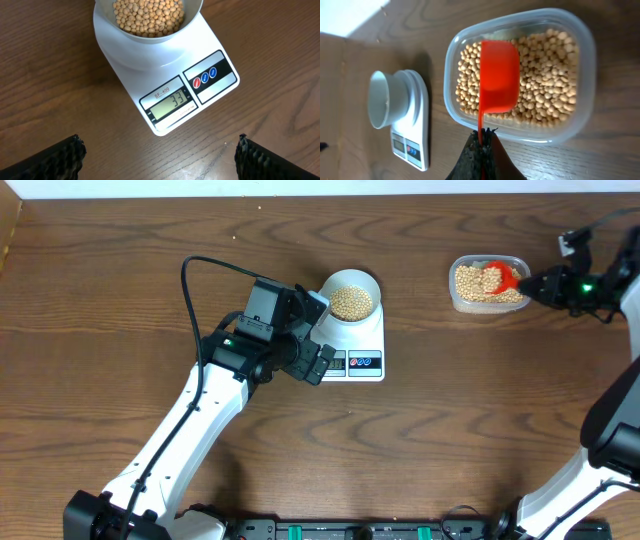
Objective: Scoop item into bowl and weigh 50g on scale
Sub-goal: 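Scoop a second load of beans from the tub with the right gripper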
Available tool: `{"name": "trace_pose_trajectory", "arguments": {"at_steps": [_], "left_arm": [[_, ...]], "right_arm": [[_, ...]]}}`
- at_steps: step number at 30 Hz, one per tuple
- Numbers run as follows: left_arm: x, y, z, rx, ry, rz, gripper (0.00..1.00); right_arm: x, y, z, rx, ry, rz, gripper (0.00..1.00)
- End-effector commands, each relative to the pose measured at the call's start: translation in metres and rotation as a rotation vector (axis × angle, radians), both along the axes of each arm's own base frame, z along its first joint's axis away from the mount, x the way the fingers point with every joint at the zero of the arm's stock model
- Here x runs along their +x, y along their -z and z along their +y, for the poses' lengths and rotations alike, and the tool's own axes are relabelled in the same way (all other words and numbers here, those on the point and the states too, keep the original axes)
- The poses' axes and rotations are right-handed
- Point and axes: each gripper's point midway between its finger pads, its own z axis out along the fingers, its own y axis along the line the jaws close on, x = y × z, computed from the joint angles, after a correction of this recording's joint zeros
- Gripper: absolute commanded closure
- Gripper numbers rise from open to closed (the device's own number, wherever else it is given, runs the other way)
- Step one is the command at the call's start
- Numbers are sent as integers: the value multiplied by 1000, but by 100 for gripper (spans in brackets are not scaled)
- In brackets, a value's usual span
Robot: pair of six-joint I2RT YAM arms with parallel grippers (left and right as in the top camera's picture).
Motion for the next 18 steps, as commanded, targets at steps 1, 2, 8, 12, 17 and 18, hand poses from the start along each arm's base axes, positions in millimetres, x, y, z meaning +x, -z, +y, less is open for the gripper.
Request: {"name": "trace_pose_trajectory", "arguments": {"at_steps": [1, 2, 8, 12, 17, 18], "left_arm": [[-1, 0, 0, -2, 10, 2, 2], [-1, 0, 0, -2, 10, 2, 2], [-1, 0, 0, -2, 10, 2, 2], [-1, 0, 0, -2, 10, 2, 2], [-1, 0, 0, -2, 10, 2, 3], [-1, 0, 0, -2, 10, 2, 2]], "right_arm": [[-2, -9, -4, 116, 12, -29, 99], [-2, -12, -7, 133, 16, -39, 99], [-4, -32, -7, 237, -16, -126, 99], [-5, -39, -1, 275, -38, -149, 99], [-4, -50, 17, 329, -95, -190, 99], [-4, -53, 21, 343, -109, -201, 99]]}}
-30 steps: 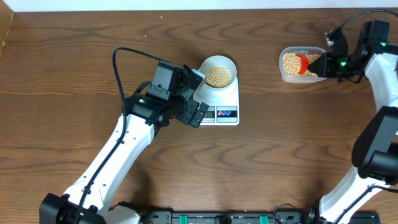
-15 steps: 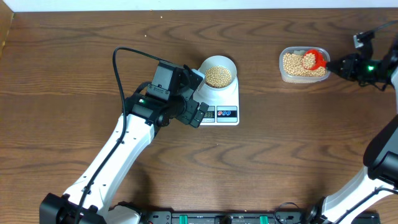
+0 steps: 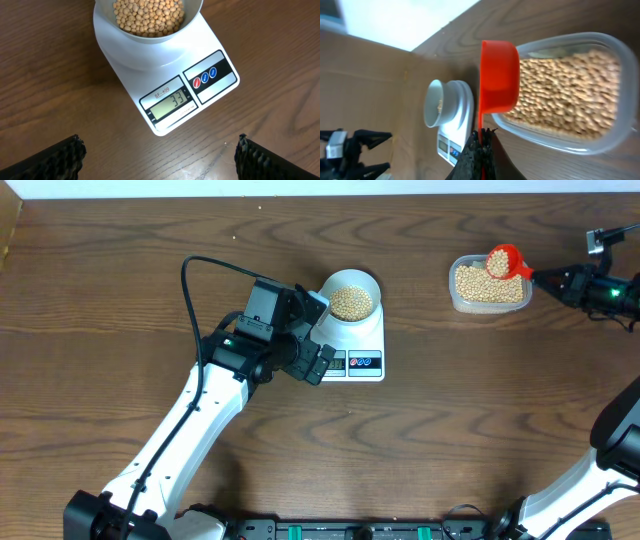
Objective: Scoop item into bowl and weigh 50g on scale
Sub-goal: 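Scoop a second load of beans from the tub with the right gripper, then carry the filled red scoop toward the white bowl with the right gripper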
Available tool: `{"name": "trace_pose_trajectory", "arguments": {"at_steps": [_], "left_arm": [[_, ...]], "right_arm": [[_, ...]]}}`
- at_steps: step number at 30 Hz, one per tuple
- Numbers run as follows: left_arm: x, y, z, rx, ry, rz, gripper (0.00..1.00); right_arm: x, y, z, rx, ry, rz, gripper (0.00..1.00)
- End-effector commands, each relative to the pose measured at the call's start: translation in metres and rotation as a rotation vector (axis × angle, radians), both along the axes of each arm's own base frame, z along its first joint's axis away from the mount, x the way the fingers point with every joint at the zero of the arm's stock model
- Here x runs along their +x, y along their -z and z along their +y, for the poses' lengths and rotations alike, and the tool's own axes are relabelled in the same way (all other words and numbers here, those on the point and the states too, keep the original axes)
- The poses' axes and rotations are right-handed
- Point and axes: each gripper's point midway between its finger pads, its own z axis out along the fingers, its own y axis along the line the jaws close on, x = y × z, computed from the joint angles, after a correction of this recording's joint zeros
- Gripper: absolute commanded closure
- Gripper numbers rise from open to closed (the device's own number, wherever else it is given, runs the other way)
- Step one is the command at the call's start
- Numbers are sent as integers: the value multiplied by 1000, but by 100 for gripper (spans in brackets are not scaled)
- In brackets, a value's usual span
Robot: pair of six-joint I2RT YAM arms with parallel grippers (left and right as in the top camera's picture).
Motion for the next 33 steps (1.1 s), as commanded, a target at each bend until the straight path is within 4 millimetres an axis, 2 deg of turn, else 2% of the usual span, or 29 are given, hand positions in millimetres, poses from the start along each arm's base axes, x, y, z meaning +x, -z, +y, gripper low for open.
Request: {"name": "trace_pose_trajectory", "arguments": {"at_steps": [1, 6, 24, 33], "left_arm": [[-1, 0, 0, -2, 10, 2, 2], [-1, 0, 0, -2, 10, 2, 2], [-1, 0, 0, -2, 10, 2, 2], [-1, 0, 0, -2, 10, 2, 2]], "right_arm": [[0, -17, 27, 105, -92, -83, 99], [2, -21, 52, 130, -152, -96, 99], [-9, -24, 163, 150, -406, -95, 99], [-16, -10, 205, 64, -492, -79, 99]]}}
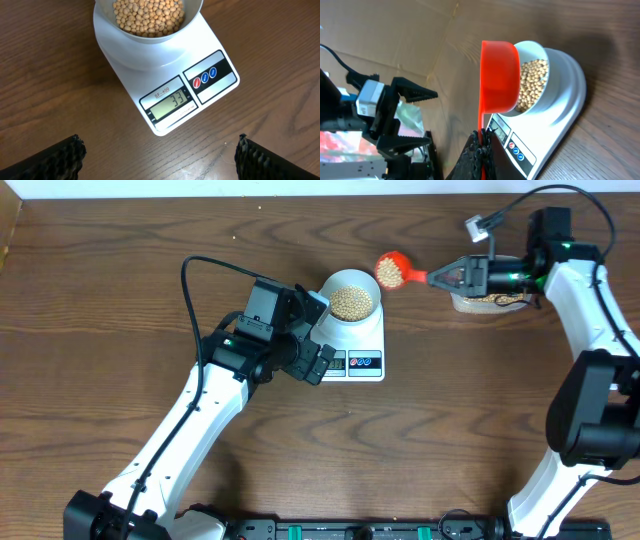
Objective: Scoop item into bowl and weigh 50g on scale
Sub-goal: 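Carry the filled red scoop toward the white bowl with the right gripper, then tilt the red scoop over the white bowl to pour beans, right gripper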
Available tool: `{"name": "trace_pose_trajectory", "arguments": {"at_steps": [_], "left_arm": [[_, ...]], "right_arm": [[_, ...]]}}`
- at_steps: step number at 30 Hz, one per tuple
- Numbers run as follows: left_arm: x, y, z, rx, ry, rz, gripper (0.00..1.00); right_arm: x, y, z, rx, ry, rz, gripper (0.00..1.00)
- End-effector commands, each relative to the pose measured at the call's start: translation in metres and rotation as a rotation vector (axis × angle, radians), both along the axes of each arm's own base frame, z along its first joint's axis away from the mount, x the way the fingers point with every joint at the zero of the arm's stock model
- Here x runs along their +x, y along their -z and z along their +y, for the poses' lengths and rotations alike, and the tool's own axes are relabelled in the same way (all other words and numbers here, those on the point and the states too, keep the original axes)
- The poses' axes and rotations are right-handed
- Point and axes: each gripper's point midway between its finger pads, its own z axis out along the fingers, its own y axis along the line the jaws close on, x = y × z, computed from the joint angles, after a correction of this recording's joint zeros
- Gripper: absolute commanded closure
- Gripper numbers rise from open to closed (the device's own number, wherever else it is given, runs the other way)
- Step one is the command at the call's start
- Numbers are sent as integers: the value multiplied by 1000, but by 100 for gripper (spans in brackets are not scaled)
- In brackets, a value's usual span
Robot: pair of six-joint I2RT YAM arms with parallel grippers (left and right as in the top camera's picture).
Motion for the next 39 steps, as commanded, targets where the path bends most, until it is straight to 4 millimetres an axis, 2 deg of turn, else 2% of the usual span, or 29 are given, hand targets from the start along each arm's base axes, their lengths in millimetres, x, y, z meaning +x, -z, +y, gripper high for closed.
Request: {"name": "trace_pose_trajectory", "arguments": {"at_steps": [1, 12, 21, 32, 39], "left_arm": [[-1, 0, 0, -1, 10, 2, 2], [-1, 0, 0, -2, 10, 2, 2], [-1, 0, 0, -1, 10, 2, 2], [-1, 0, 0, -1, 10, 2, 2], [-1, 0, 0, -1, 10, 2, 2]], "right_arm": [[-2, 8, 14, -28, -36, -13, 99], [-6, 22, 41, -136, -82, -39, 99], [-3, 28, 52, -274, -85, -86, 99], [-5, 22, 63, -415, -106, -215, 99], [-6, 21, 72, -423, -121, -236, 99]]}}
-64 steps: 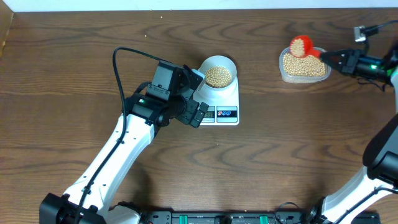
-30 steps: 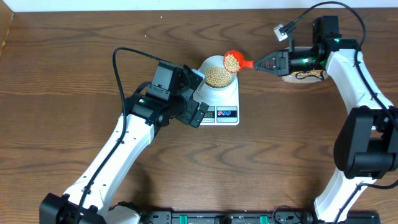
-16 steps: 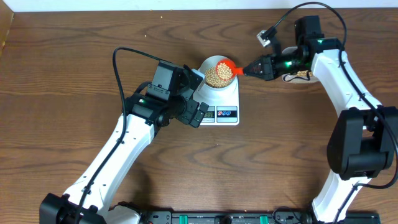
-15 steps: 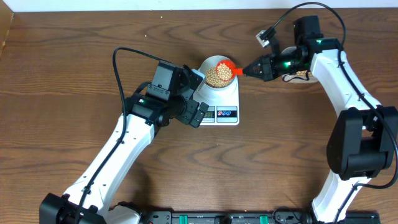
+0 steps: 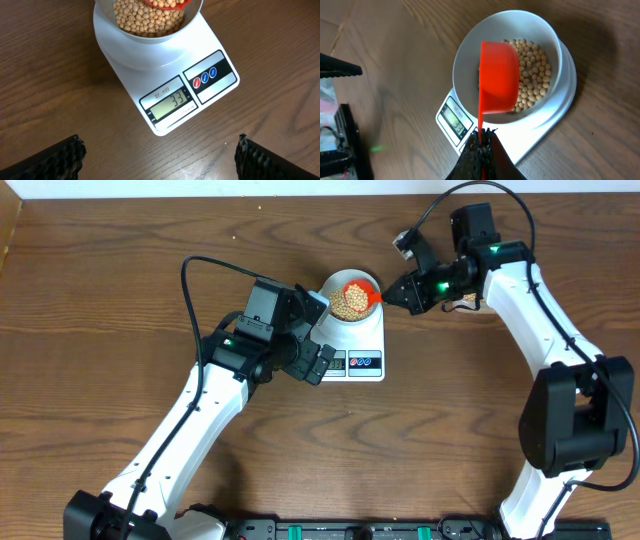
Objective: Scoop item into bowl and weigh 50g on scale
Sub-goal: 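Tilt the red scoop over the white bowl to pour beans, right gripper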
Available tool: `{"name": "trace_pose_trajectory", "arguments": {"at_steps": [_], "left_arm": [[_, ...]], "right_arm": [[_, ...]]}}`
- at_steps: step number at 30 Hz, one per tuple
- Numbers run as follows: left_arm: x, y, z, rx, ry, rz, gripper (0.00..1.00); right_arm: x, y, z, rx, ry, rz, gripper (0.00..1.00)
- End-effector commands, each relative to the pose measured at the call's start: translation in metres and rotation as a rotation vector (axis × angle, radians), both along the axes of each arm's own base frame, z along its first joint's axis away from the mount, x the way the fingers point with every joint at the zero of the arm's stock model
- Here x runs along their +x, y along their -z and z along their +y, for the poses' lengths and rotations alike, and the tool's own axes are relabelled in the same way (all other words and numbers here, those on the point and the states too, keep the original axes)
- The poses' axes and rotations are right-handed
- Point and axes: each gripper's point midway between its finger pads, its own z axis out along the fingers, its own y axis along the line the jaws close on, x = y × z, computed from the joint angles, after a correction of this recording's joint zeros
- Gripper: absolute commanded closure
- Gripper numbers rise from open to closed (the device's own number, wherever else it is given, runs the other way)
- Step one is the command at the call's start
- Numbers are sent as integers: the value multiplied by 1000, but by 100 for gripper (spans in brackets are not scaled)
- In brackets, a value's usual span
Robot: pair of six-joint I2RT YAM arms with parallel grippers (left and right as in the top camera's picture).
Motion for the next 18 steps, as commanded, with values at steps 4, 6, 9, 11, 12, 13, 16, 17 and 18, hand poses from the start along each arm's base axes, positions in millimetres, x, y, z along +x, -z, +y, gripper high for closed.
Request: {"name": "trace_pose_trajectory", "arguments": {"at_steps": [4, 6, 9, 11, 12, 13, 16, 17, 18], "left_arm": [[-1, 0, 0, -2, 9, 2, 2], [-1, 0, 0, -2, 9, 2, 2], [-1, 0, 0, -2, 9, 2, 2], [-1, 0, 0, -2, 9, 2, 2], [-1, 0, 0, -2, 9, 2, 2], [-1, 0, 0, -2, 9, 2, 2], [-1, 0, 0, -2, 9, 2, 2], [-1, 0, 0, -2, 9, 2, 2], [-1, 0, 0, -2, 9, 2, 2]], "right_arm": [[6, -27, 7, 4, -25, -103, 99], [7, -29, 6, -5, -19, -116, 99], [9, -36, 4, -15, -11, -145, 99], [10, -40, 3, -18, -7, -164, 99], [11, -42, 2, -24, -4, -172, 99], [11, -44, 2, -29, -2, -179, 99], [12, -47, 1, -46, 5, -198, 99], [11, -48, 1, -46, 2, -202, 99], [12, -49, 1, -46, 2, -204, 99]]}}
